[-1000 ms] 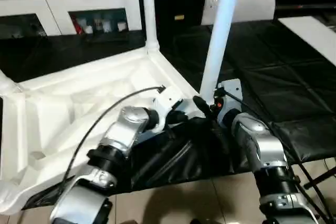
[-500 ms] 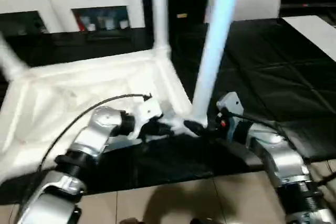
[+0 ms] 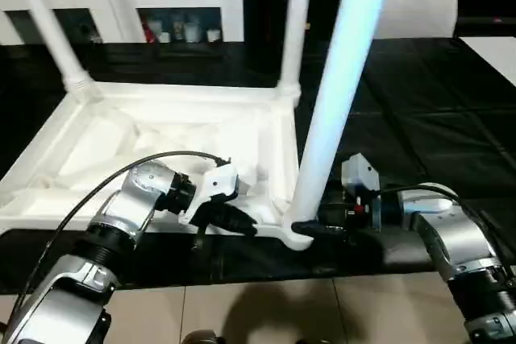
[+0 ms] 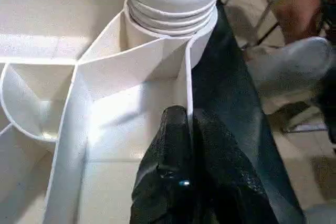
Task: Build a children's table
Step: Rotate leg to tighten
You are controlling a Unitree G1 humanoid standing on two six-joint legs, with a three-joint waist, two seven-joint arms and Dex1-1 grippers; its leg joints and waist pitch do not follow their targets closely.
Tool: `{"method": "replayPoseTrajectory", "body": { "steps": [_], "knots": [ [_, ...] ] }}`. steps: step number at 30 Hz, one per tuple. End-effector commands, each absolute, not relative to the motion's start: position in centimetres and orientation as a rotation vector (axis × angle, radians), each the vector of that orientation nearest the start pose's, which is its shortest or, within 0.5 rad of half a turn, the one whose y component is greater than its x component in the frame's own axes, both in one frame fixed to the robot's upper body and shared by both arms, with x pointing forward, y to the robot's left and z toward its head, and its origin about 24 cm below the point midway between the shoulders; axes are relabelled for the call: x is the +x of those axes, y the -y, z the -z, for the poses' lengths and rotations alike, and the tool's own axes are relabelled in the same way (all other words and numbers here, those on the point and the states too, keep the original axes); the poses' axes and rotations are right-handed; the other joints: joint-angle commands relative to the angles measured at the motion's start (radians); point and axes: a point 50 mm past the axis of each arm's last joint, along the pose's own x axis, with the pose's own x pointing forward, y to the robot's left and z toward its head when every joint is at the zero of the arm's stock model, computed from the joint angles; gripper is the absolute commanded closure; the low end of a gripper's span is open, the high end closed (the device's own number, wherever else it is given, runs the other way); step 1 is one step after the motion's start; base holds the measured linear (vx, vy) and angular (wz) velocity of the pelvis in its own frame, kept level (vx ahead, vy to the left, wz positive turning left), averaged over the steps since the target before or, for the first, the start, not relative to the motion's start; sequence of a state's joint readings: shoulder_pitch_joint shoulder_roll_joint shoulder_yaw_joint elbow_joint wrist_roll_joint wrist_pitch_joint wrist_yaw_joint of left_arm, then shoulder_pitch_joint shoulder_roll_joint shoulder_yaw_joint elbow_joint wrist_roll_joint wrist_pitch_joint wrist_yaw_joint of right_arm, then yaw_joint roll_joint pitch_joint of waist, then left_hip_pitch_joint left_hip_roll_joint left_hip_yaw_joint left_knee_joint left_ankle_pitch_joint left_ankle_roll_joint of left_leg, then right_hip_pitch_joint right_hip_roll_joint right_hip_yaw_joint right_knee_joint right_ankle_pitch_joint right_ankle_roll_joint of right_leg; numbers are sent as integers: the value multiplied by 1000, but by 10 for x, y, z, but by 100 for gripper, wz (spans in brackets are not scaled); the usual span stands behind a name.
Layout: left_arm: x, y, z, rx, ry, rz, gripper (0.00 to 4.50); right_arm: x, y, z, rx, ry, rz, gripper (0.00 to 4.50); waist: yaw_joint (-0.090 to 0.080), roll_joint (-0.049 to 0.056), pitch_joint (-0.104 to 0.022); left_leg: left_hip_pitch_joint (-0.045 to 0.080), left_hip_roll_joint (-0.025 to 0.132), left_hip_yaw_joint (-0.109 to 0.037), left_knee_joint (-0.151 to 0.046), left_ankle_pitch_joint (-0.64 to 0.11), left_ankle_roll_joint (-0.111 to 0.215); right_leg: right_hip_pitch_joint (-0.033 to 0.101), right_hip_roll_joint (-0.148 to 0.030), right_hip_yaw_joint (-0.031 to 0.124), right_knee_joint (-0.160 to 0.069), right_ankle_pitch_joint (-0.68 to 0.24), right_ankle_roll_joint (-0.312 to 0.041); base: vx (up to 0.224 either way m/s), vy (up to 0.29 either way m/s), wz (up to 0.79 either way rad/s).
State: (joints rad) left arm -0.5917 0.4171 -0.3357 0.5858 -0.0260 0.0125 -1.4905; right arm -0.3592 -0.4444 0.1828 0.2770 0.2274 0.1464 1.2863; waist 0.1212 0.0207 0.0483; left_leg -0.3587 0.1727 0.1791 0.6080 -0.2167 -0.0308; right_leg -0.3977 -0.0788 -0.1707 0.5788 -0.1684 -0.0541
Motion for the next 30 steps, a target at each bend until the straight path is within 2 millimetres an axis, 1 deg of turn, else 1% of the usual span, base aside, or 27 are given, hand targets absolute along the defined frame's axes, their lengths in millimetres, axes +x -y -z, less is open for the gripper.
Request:
{"method": "replayPoseTrajectory", "body": {
  "steps": [1, 2, 3, 4, 6, 8, 9, 11, 12, 13, 14, 15, 16, 18, 20, 21, 22, 25, 26, 27, 30],
  "knots": [
    [300, -128, -64, 461, -438, 1739, 450, 280, 151, -68, -170, -255, -1426, 77, -4, -12, -70, 8, 84, -27, -67, -71, 89, 63, -109, 89, -64, -243, -100, 0, 0, 0],
    [301, -127, -64, 461, -439, 1743, 450, 279, 151, -68, -159, -264, -1446, 83, -3, -15, -71, 9, 84, -27, -67, -70, 89, 64, -110, 89, -64, -246, -98, 0, 0, 0],
    [301, -126, -64, 461, -438, 1745, 450, 279, 151, -68, -157, -269, -1455, 85, 0, -16, -72, 7, 83, -26, -66, -67, 88, 65, -111, 89, -63, -249, -95, 0, 0, 0],
    [301, -125, -64, 460, -436, 1745, 450, 280, 151, -68, -155, -272, -1460, 91, 1, -16, -72, 8, 83, -26, -66, -65, 88, 64, -110, 89, -63, -249, -95, 0, 0, 0],
    [301, -125, -64, 459, -430, 1746, 450, 281, 151, -69, -144, -278, -1473, 116, 2, -18, -73, 7, 83, -26, -66, -58, 85, 65, -111, 89, -63, -254, -91, 0, 0, 0],
    [301, -125, -63, 459, -430, 1747, 450, 281, 151, -70, -142, -277, -1477, 128, 3, -17, -73, 7, 83, -27, -66, -57, 85, 64, -110, 88, -63, -257, -89, 0, 0, 0],
    [301, -126, -63, 460, -433, 1747, 450, 281, 151, -70, -139, -279, -1485, 133, 5, -20, -73, 6, 83, -26, -65, -51, 87, 64, -111, 89, -62, -251, -87, 0, 0, 0],
    [300, -127, -62, 459, -436, 1748, 450, 280, 151, -69, -137, -284, -1499, 148, 8, -19, -75, 9, 85, -27, -65, -47, 85, 63, -110, 89, -61, -248, -85, 0, 0, 0],
    [300, -128, -61, 460, -437, 1745, 450, 279, 151, -69, -132, -291, -1508, 159, 9, -22, -75, 8, 85, -26, -65, -44, 85, 63, -111, 89, -60, -239, -88, 0, 0, 0],
    [300, -128, -61, 461, -437, 1744, 450, 279, 151, -68, -131, -293, -1510, 159, 10, -22, -74, 8, 86, -27, -65, -46, 84, 63, -111, 89, -61, -239, -89, 0, 0, 0],
    [300, -128, -60, 460, -439, 1744, 450, 279, 151, -68, -130, -298, -1517, 170, 10, -22, -74, 9, 86, -26, -66, -49, 84, 63, -111, 89, -61, -241, -89, 0, 0, 0],
    [299, -128, -60, 460, -439, 1744, 450, 278, 151, -68, -129, -302, -1522, 170, 12, -24, -74, 9, 84, -26, -66, -52, 80, 63, -112, 89, -62, -249, -87, 0, 0, 0],
    [299, -128, -60, 459, -440, 1744, 450, 278, 151, -67, -127, -307, -1526, 190, 12, -25, -74, 8, 83, -25, -65, -52, 79, 64, -111, 89, -63, -254, -85, 0, 0, 0],
    [299, -129, -59, 459, -441, 1742, 450, 278, 152, -66, -122, -318, -1531, 197, 13, -25, -74, 8, 84, -26, -65, -46, 78, 64, -111, 89, -61, -253, -82, 0, 0, 0],
    [299, -129, -59, 458, -441, 1741, 450, 277, 152, -66, -118, -328, -1537, 217, 12, -26, -74, 9, 85, -27, -66, -45, 79, 64, -110, 88, -61, -247, -84, 0, 0, 0],
    [299, -129, -59, 457, -441, 1738, 450, 275, 152, -64, -113, -345, -1548, 228, 13, -28, -75, 9, 84, -26, -65, -42, 79, 64, -110, 89, -60, -243, -85, 0, 0, 0],
    [299, -128, -59, 456, -439, 1734, 450, 274, 152, -63, -109, -355, -1555, 235, 14, -27, -74, 9, 84, -26, -65, -41, 80, 64, -111, 89, -60, -242, -86, 0, 0, 0],
    [300, -128, -58, 454, -437, 1727, 450, 274, 151, -63, -103, -357, -1556, 249, 14, -28, -74, 9, 85, -26, -65, -44, 77, 64, -111, 88, -60, -245, -85, 0, 0, 0],
    [300, -128, -58, 451, -435, 1717, 450, 274, 151, -62, -97, -357, -1554, 249, 14, -25, -74, 9, 86, -27, -65, -45, 76, 63, -111, 89, -60, -244, -87, 0, 0, 0],
    [300, -128, -58, 442, -435, 1714, 450, 273, 150, -62, -85, -358, -1551, 250, 13, -27, -74, 9, 86, -26, -65, -48, 75, 64, -111, 88, -60, -242, -87, 0, 0, 0],
    [300, -128, -58, 432, -440, 1707, 450, 272, 148, -61, -64, -358, -1551, 252, 14, -28, -74, 9, 85, -26, -65, -48, 74, 65, -111, 88, -61, -245, -87, 0, 0, 0]
  ]
}}
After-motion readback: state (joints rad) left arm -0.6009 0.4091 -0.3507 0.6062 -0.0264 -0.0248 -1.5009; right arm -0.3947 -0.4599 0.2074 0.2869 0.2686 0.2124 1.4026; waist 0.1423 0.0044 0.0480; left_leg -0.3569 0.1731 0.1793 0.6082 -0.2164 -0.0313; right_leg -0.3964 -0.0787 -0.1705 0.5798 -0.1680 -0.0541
